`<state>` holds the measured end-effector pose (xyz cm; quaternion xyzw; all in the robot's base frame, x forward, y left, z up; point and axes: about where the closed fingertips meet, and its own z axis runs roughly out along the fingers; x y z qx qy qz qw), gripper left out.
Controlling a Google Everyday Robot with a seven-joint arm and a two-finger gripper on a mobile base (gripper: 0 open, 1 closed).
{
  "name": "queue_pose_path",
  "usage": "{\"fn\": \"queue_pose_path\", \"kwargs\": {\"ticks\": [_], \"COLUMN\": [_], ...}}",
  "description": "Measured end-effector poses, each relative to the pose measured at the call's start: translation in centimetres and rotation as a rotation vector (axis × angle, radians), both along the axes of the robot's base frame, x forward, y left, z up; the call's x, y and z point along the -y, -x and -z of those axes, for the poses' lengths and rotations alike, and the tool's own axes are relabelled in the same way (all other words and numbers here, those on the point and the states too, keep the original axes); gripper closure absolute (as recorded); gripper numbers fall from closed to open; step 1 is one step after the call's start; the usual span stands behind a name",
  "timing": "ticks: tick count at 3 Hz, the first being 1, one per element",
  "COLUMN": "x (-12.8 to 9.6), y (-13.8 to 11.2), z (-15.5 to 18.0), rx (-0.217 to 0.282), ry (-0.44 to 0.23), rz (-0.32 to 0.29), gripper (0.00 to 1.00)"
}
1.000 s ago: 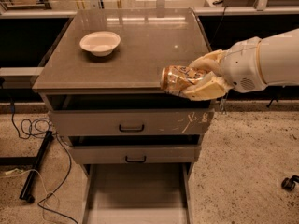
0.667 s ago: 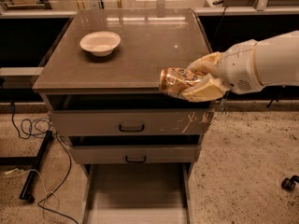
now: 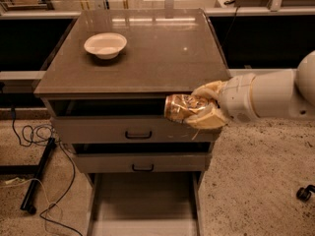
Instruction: Place orange can into bottom drawer
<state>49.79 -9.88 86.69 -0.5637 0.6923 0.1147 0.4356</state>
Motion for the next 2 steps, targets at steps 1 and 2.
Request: {"fn": "queue_pose_path", "kwargs": {"ticks": [1,2], "x": [-0.3,-0.3], "y": [0.6,1.0], "z": [4.9,9.8], "rx": [0.013,0.009], "ry": [-0.001,-0.013], "rz": [-0.009,-0.009], "gripper": [1.0,1.0]}}
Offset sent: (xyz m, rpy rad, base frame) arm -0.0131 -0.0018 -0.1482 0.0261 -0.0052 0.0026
